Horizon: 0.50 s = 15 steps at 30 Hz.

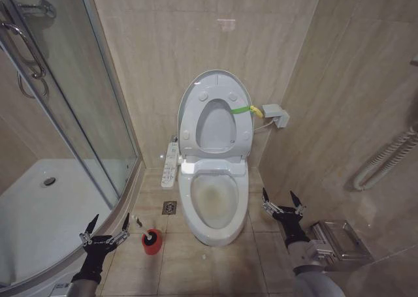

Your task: Open the toilet lid, clean the toilet bowl with a toilet brush, close the toilet lid, and flush.

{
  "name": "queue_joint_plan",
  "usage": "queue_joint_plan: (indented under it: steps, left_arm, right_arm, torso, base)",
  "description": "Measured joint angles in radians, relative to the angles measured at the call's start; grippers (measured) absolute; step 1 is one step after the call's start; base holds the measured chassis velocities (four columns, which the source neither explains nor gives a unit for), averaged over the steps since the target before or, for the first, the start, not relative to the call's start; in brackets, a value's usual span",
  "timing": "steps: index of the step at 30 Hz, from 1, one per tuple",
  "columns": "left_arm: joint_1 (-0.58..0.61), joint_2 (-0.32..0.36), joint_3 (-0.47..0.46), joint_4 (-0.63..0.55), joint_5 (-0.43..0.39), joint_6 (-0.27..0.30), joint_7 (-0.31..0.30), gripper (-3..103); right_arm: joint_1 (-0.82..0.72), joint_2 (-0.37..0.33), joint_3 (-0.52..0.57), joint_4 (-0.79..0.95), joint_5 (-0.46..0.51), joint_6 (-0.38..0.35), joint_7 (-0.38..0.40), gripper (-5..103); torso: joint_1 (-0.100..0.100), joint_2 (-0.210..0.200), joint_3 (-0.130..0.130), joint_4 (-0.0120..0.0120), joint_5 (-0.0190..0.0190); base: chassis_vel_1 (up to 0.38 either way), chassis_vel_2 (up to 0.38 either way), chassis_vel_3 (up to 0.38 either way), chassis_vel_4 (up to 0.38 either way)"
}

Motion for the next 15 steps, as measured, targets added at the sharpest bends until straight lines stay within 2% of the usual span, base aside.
queue_joint_plan:
  steps: [8, 15]
  left_arm:
    - [-0.001, 0.005, -0.004, 0.012, 0.010, -0.041, 0.012, 100]
    - [0.001, 0.019, -0.037, 0.025, 0.070, -0.118, 0.054, 100]
  right_arm:
    - [0.000, 0.000, 0.000, 0.000, 0.000, 0.000, 0.000, 100]
    - [0.000, 0.000, 0.000, 0.000, 0.000, 0.000, 0.000, 100]
  torso:
    - [0.000, 0.000, 0.000, 0.0000, 0.0000]
    - [0.000, 0.000, 0.000, 0.0000, 0.0000]
  base:
    - [0.000, 0.000, 0.000, 0.000]
    - [0.000, 0.000, 0.000, 0.000]
